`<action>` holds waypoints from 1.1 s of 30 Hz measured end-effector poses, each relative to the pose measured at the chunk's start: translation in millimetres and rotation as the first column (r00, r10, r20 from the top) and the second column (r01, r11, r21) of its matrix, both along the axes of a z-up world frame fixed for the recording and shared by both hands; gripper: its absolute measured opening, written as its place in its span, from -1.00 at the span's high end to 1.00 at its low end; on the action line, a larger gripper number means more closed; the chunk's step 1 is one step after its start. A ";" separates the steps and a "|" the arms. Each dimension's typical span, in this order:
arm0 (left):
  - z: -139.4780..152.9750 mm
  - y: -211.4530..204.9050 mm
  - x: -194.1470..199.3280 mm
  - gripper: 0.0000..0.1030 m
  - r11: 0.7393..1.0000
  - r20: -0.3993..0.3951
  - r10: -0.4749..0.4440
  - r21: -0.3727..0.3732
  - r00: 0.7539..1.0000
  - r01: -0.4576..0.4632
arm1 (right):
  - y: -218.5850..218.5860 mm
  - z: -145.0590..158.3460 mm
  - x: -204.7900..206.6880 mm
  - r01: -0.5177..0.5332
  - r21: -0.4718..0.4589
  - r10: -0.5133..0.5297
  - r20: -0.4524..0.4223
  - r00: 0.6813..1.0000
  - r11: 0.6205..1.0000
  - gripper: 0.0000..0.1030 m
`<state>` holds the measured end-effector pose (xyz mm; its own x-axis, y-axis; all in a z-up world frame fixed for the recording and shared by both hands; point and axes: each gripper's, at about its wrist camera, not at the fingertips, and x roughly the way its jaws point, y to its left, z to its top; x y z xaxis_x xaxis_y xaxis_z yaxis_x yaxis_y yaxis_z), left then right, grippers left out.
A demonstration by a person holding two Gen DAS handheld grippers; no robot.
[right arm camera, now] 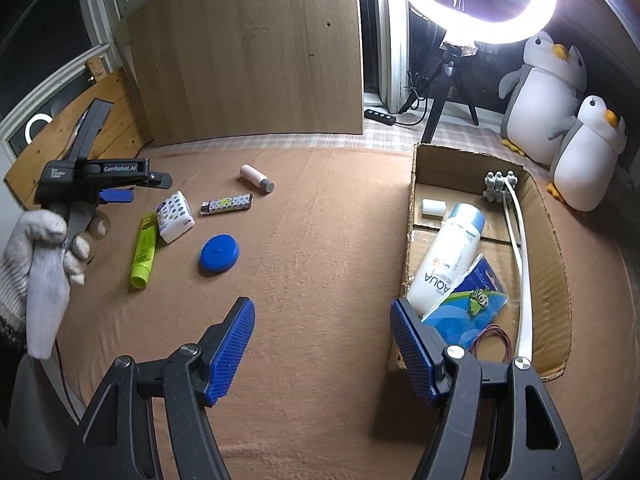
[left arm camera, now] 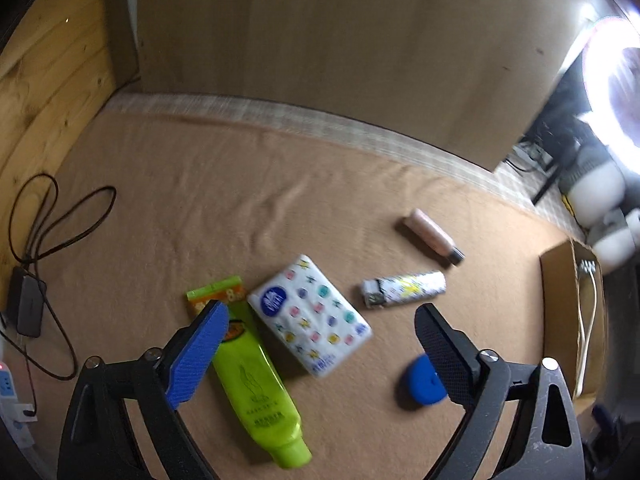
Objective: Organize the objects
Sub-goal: 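Move the left tool to the dotted white tissue pack and close on it, then lift the tissue pack with the left tool and set it down near the right tool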
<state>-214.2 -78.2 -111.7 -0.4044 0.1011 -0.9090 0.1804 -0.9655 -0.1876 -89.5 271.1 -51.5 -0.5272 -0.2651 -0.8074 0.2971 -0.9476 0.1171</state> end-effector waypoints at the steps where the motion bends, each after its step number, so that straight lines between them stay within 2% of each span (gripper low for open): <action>1: -2.5 -3.1 -3.3 -0.76 1.000 0.007 0.006 0.002 1.000 -0.006 | -0.6 0.1 0.6 0.004 0.000 -0.004 0.000 1.000 1.000 -0.29; 7: -19.9 -16.5 -23.7 -0.53 0.998 0.049 0.039 0.047 0.998 -0.041 | -0.4 0.3 6.6 0.025 0.011 -0.025 0.004 1.000 1.000 -0.29; 10: -25.4 -19.2 -28.3 -0.38 0.998 0.052 0.048 0.038 0.997 -0.050 | 2.1 -0.6 8.6 0.036 0.013 -0.036 0.010 0.999 0.999 -0.29; 14: -30.8 -19.1 -31.6 -0.18 0.999 0.053 0.029 0.040 0.998 -0.031 | 5.1 -2.3 10.5 0.047 0.023 -0.047 0.016 0.999 0.999 -0.29; 19: -37.9 -14.0 -35.2 0.17 0.999 0.060 0.004 0.052 0.998 -0.007 | 6.2 -1.6 11.1 0.052 0.030 -0.053 0.017 0.998 0.998 -0.29; 22: -38.5 -8.6 -35.1 0.29 0.999 0.053 -0.014 0.036 0.998 0.012 | 6.1 -2.2 10.7 0.050 0.035 -0.050 0.017 0.999 0.998 -0.29; 28: -38.8 0.4 -31.2 0.35 0.999 0.046 -0.040 0.021 0.998 0.039 | 7.6 -4.0 8.8 0.052 0.038 -0.052 0.023 0.998 0.998 -0.29; 33: -38.6 20.0 -19.3 0.35 0.994 0.037 -0.102 -0.033 0.994 0.103 | 4.5 -5.4 6.9 0.044 0.036 -0.045 0.027 0.999 0.998 -0.29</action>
<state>-233.6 -58.2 -150.2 -0.3615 0.1089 -0.9260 0.0856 -0.9851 -0.1493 -82.6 275.7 -56.9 -0.5153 -0.2132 -0.8300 0.2520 -0.9634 0.0910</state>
